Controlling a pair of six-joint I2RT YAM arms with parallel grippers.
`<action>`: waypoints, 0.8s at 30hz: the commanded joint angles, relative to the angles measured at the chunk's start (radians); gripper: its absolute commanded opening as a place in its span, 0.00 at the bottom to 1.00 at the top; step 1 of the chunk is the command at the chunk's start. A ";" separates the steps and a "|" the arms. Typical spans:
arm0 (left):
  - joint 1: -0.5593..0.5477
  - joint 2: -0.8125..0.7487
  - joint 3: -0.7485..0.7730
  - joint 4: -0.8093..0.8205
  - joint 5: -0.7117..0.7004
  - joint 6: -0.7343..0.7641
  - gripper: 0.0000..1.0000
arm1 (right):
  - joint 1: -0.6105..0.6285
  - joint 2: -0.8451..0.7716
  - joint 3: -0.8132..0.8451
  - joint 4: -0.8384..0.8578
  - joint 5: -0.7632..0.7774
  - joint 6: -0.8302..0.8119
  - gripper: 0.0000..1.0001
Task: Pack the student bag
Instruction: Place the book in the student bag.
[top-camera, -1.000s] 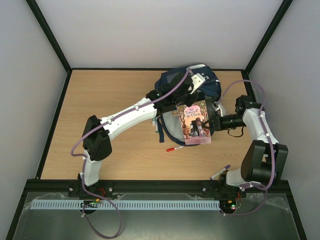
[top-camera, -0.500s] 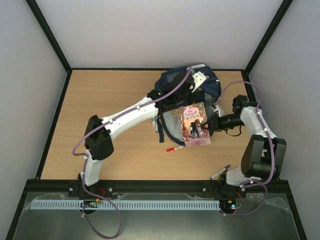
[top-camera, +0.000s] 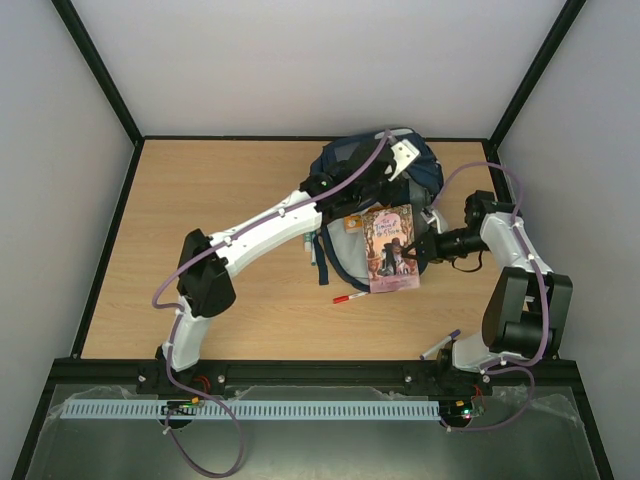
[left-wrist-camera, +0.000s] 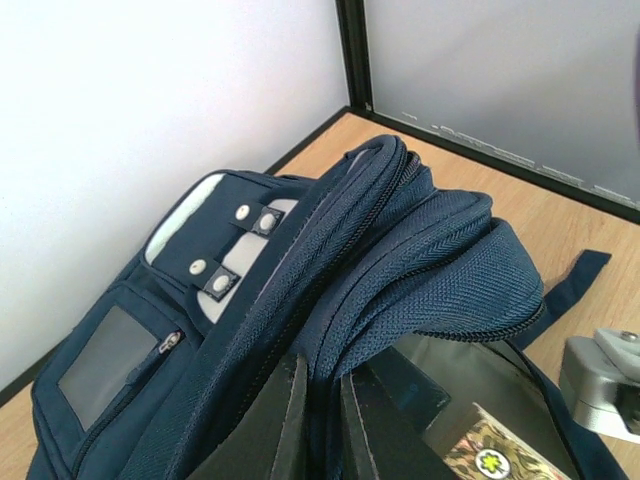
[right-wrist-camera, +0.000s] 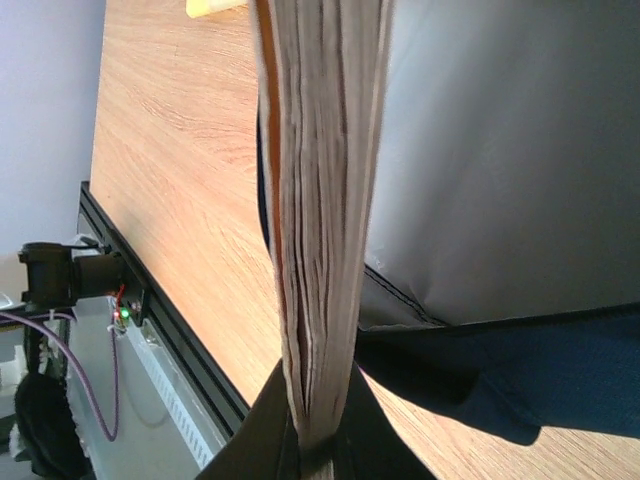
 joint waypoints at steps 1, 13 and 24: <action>-0.027 -0.083 -0.012 0.153 0.011 -0.013 0.03 | 0.002 0.044 0.026 -0.014 -0.060 0.039 0.01; -0.058 -0.106 -0.028 0.134 -0.015 -0.009 0.04 | 0.046 0.175 0.108 0.195 -0.071 0.304 0.01; -0.060 -0.121 -0.068 0.134 -0.028 -0.019 0.04 | 0.088 0.318 0.147 0.278 0.016 0.332 0.12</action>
